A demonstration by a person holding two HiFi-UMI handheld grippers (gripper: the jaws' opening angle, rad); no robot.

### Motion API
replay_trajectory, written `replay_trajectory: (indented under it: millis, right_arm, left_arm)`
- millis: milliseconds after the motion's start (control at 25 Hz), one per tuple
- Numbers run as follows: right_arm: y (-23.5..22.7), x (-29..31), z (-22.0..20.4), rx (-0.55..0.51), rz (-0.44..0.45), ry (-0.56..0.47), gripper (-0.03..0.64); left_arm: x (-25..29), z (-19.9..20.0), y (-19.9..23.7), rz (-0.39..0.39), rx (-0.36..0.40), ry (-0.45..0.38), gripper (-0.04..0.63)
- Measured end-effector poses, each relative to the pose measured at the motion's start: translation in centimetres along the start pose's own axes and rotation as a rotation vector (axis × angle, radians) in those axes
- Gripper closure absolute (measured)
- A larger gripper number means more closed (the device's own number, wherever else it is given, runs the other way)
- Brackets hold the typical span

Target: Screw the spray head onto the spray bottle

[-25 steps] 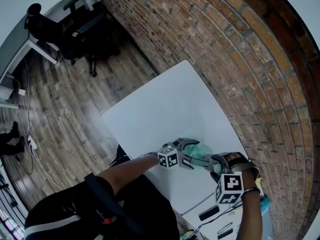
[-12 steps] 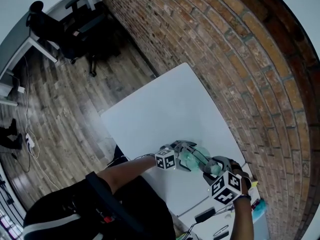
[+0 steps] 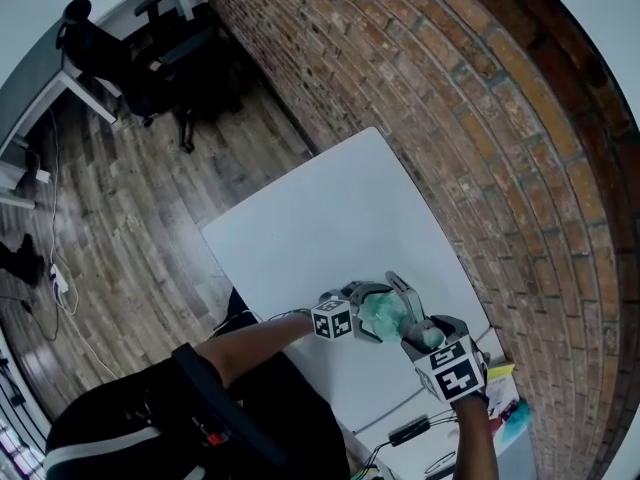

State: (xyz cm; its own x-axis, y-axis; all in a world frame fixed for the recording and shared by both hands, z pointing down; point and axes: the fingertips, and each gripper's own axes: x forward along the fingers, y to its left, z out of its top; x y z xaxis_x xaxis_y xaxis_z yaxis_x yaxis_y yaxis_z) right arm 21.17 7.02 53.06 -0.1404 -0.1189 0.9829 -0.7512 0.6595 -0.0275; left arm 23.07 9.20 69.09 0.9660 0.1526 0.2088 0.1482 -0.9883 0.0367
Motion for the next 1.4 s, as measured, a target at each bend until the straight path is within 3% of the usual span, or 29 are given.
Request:
replay_trajectory:
  millis: [320, 560, 880, 1080, 1160, 1280, 1400]
  right_arm:
    - [0.1, 0.7, 0.0, 0.026, -0.056, 0.001, 0.337]
    - [-0.1, 0.9, 0.0, 0.034, -0.045, -0.001, 0.337]
    - [-0.3, 0.9, -0.1, 0.037, -0.052, -0.011, 0.336]
    - [-0.2, 0.9, 0.0, 0.054, -0.047, -0.044, 0.337]
    - [0.0, 1.0, 0.0, 0.069, -0.044, -0.056, 0.336]
    - [-0.2, 1.0, -0.2, 0.083, -0.043, -0.065, 0.336]
    - [-0.1, 1.0, -0.1, 0.077, -0.039, -0.079, 0.336]
  left_arm:
    - [0.0, 0.2, 0.0, 0.005, 0.007, 0.073, 0.026]
    - [-0.5, 4.0, 0.2, 0.030, -0.004, -0.041, 0.026]
    - [-0.5, 5.2, 0.0, 0.079, 0.046, 0.010, 0.026]
    - [-0.7, 5.7, 0.1, 0.094, 0.021, 0.004, 0.026]
    - [-0.9, 6.9, -0.4, 0.078, 0.015, -0.035, 0.065]
    - [0.1, 7.3, -0.5, 0.097, 0.058, 0.008, 0.068]
    - [0.3, 7.0, 0.0, 0.132, 0.051, 0.031, 0.106]
